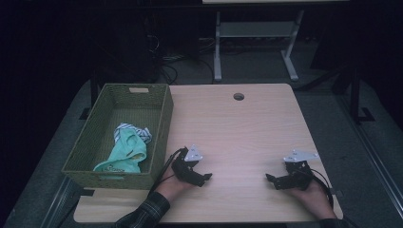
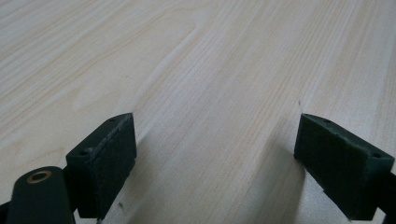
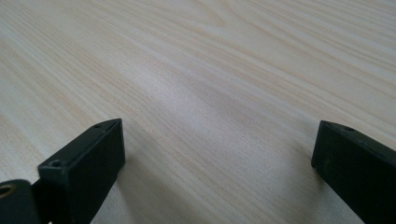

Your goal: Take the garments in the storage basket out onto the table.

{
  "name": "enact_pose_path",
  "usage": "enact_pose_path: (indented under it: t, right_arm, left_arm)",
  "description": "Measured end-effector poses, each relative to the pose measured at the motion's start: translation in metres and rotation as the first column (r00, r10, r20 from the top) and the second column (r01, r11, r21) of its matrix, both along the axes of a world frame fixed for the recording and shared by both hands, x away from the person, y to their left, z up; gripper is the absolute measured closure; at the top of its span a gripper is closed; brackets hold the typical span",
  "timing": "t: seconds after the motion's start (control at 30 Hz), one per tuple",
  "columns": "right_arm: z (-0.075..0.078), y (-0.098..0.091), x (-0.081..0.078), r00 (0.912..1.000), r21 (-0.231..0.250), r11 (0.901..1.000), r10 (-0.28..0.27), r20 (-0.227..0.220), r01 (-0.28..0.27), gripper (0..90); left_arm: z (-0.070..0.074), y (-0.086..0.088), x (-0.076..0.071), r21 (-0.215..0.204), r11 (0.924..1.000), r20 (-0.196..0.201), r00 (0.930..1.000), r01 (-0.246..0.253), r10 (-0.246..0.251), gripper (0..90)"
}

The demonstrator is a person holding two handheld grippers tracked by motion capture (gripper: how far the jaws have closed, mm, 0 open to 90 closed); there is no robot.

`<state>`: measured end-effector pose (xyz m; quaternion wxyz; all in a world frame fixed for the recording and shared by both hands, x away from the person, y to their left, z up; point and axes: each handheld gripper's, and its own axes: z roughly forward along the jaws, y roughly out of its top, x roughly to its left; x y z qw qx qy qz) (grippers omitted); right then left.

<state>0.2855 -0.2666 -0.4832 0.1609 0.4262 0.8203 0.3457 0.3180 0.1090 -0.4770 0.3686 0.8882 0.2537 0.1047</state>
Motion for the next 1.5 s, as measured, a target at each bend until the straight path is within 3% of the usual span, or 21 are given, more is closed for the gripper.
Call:
enact_pose_path:
  t: [0.4, 0.73, 1.5]
  right_arm:
    - [0.0, 0.0, 0.0, 1.0, 0.001, 1.0, -0.004, -0.005, 0.004, 2.3]
    - [0.0, 0.0, 0.0, 1.0, 0.002, 1.0, -0.004, -0.006, 0.004, 2.3]
    - [0.0, 0.0, 0.0, 1.0, 0.002, 1.0, -0.004, -0.006, 0.004, 2.2]
  left_arm:
    - [0.005, -0.002, 0.002, 0.05, 0.9987, -0.025, 0.9996, 0.012, -0.011, 12.8]
    - [0.009, -0.004, 0.001, 0.06, 0.9979, -0.053, 0.9984, 0.026, -0.022, 13.1]
    - [0.023, -0.003, 0.002, 0.035, 0.9992, -0.051, 0.9985, 0.019, -0.017, 13.4]
